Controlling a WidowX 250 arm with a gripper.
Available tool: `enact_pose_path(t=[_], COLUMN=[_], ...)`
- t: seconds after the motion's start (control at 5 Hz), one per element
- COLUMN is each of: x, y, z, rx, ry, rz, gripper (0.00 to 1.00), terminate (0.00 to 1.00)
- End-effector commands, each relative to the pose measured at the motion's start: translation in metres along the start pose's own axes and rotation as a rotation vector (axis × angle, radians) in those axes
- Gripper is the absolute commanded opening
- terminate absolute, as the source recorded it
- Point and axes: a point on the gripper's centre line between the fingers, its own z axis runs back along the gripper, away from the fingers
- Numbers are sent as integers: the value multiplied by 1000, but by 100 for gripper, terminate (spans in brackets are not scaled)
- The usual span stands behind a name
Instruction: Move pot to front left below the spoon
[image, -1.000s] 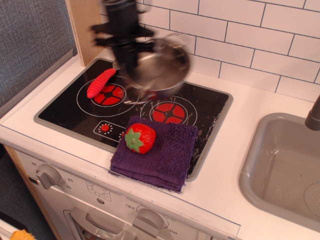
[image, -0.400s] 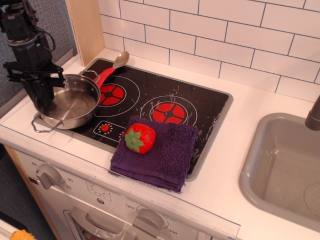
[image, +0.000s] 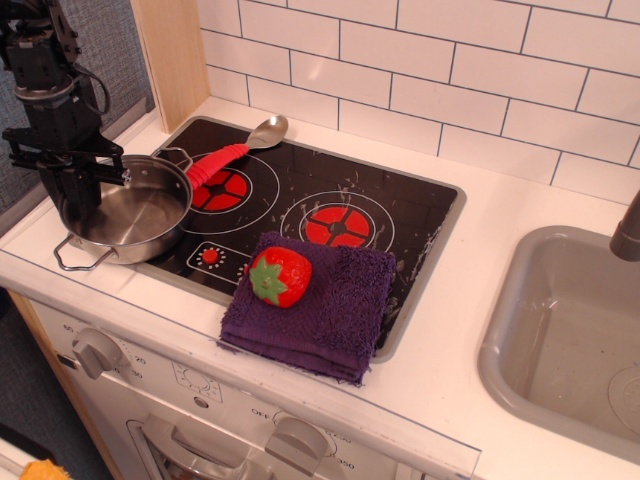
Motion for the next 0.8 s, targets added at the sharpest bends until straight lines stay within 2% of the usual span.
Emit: enact_pose_path(t=[0.0, 0.2, 0.6], x=[-16, -17, -17], y=[13, 15, 8], z=[18, 18, 29], rx=[30, 27, 40], ry=[-38, -31, -61], rz=[3, -9, -55], gripper=[0, 100, 100], terminate=[0, 0, 0])
